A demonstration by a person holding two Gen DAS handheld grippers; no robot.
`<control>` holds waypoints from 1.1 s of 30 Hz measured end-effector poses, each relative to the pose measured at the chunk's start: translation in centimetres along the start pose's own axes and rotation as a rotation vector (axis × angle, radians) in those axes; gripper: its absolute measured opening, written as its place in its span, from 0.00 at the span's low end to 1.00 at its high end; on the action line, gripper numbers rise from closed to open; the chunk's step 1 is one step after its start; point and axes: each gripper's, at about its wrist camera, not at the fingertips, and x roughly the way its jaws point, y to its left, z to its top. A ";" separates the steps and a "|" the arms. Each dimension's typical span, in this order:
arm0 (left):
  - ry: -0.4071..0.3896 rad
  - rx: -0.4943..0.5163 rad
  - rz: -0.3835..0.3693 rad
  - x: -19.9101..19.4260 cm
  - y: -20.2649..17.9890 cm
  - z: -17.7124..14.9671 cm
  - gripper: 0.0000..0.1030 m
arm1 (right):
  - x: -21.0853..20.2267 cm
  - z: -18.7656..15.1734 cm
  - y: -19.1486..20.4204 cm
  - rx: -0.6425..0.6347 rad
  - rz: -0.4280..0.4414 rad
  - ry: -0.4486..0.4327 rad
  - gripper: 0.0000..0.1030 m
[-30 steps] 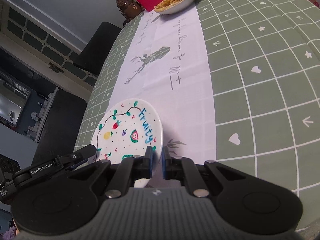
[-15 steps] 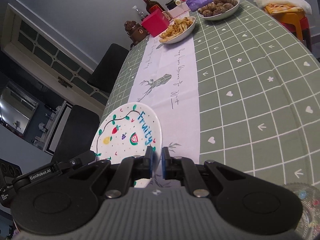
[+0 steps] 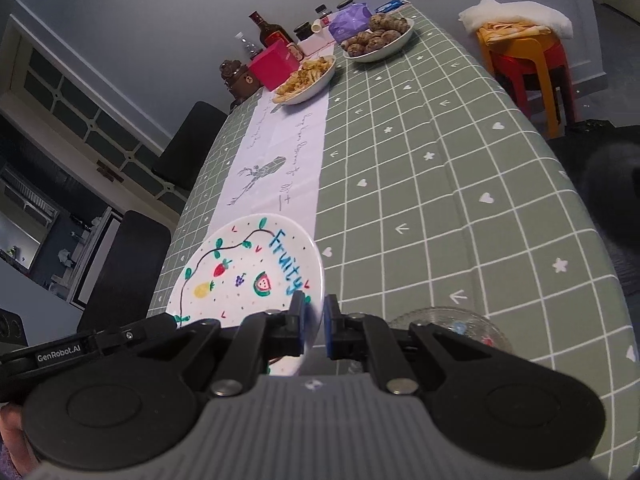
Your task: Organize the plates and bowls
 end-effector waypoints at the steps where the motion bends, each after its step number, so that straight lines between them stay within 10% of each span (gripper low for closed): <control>1: 0.007 0.003 0.001 0.3 -0.4 -0.3 0.17 | -0.3 -0.1 -0.5 0.005 -0.005 -0.004 0.07; 33: 0.159 0.080 0.036 8.7 -4.2 -8.9 0.17 | 0.0 -3.7 -7.6 -0.007 -0.310 0.119 0.08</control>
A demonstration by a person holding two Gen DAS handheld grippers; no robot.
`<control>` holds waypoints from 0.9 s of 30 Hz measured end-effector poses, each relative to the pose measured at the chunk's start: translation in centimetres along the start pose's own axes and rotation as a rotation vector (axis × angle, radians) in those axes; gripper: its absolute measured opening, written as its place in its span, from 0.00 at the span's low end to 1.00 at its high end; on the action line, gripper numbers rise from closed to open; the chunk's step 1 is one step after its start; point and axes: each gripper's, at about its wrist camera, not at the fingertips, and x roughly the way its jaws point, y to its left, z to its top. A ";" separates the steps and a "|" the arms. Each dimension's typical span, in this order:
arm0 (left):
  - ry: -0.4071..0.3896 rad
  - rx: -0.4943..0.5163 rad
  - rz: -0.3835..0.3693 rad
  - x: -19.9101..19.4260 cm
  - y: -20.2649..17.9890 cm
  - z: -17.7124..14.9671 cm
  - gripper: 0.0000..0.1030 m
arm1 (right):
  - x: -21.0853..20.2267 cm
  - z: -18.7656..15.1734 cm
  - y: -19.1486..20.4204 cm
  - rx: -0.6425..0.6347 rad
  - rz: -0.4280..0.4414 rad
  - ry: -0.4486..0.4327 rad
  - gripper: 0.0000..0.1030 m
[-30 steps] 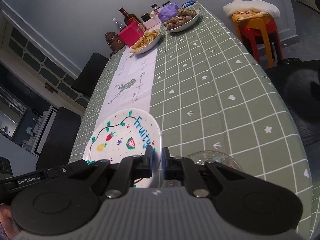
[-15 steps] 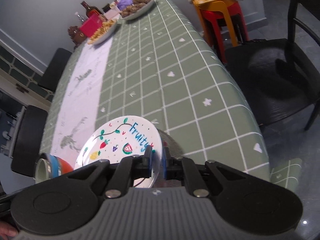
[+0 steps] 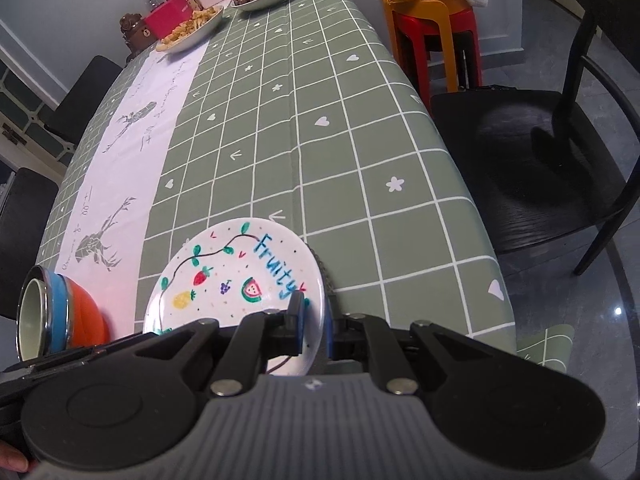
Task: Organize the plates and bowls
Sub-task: 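Lower the 'Fruity' plate beside the stacked bowls with both tools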
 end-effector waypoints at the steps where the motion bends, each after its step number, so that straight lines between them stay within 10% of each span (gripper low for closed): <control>1: -0.003 0.008 0.006 0.0 -0.1 0.0 0.17 | 0.0 0.0 0.0 -0.001 -0.001 0.000 0.08; 27: -0.082 0.022 0.056 -0.5 -0.1 -0.4 0.20 | 0.3 -0.4 1.4 -0.086 -0.068 0.000 0.11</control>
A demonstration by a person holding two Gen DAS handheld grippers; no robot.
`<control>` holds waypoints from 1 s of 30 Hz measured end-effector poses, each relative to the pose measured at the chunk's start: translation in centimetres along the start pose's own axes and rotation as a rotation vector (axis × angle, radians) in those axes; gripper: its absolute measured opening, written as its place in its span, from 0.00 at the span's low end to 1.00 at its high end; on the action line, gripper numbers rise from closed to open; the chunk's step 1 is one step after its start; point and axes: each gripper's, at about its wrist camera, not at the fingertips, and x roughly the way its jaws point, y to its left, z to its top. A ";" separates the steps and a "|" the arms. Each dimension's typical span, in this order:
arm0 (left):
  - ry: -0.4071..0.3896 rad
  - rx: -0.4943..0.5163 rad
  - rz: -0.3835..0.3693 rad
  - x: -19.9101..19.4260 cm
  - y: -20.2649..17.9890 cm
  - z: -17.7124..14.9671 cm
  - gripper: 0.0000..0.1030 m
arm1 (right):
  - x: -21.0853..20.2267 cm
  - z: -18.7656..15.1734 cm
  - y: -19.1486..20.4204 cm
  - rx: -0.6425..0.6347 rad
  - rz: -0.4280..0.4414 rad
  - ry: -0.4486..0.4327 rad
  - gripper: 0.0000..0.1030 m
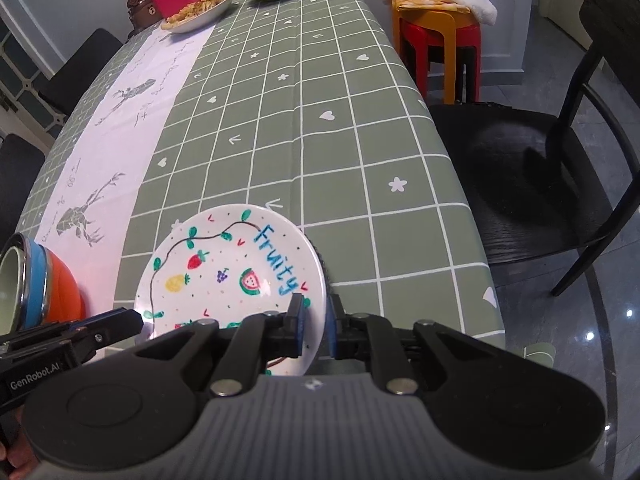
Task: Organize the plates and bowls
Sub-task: 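Lower the 'Fruity' plate beside the stacked bowls with both tools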
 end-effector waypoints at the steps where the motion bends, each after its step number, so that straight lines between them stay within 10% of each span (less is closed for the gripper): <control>1: -0.019 0.003 0.012 -0.2 0.0 0.1 0.23 | -0.1 0.1 -0.1 0.007 0.001 -0.003 0.12; 9: 0.021 -0.092 -0.015 1.0 1.2 -0.4 0.37 | 1.4 0.0 -2.4 0.202 0.084 0.091 0.33; 16: 0.075 -0.134 -0.094 1.7 1.4 -1.1 0.27 | 2.0 -0.3 -3.0 0.295 0.155 0.136 0.28; 30: 0.012 -0.132 0.040 2.0 0.6 0.7 0.27 | 3.4 1.9 -1.2 0.280 0.140 0.110 0.28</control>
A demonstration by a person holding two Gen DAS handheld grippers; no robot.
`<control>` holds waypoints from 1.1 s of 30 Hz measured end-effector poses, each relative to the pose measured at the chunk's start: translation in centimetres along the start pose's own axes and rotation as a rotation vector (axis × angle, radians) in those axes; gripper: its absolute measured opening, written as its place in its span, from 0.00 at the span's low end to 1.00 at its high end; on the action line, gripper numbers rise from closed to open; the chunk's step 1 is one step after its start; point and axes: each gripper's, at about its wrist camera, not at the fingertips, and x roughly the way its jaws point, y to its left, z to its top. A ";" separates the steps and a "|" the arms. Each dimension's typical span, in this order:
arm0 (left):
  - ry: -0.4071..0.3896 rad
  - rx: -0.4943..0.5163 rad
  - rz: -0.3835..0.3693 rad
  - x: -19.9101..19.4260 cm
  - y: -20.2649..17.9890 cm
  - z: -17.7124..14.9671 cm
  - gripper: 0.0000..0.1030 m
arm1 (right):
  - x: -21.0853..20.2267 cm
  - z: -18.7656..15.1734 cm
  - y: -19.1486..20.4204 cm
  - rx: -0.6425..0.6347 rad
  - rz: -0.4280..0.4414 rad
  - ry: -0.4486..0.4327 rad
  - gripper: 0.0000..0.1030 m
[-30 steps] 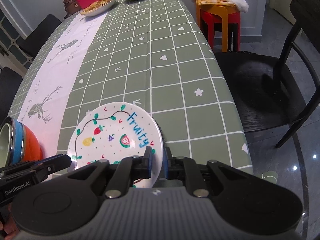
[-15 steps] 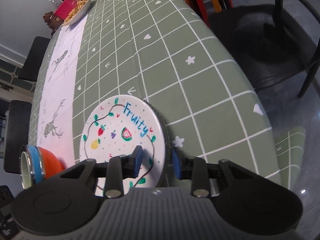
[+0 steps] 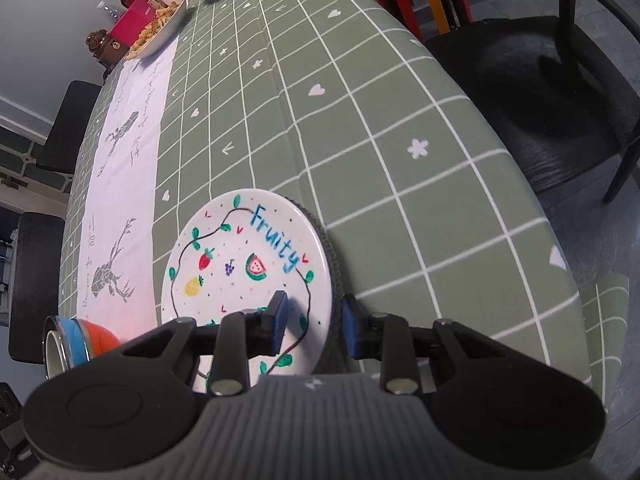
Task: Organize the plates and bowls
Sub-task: 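Lower the 'Fruity' plate beside the stacked bowls with both tools, then grasp the rim of the nested bowl stack with both tools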
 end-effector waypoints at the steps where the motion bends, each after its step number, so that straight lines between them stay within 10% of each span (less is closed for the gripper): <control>1: 0.002 -0.001 0.001 0.0 0.0 0.1 0.27 | 0.0 0.1 0.2 -0.007 -0.009 -0.002 0.28; 12: -0.045 0.049 0.009 -2.0 -0.5 -0.8 0.43 | -2.1 -1.2 3.9 -0.236 -0.167 -0.209 0.48; 23: -0.065 0.189 -0.080 -9.6 0.3 1.4 0.52 | -4.1 -2.1 8.9 -0.309 0.112 -0.280 0.65; 33: -0.230 0.096 0.102 -15.5 9.2 4.0 0.66 | -1.4 -3.7 12.8 -0.300 0.201 -0.170 0.67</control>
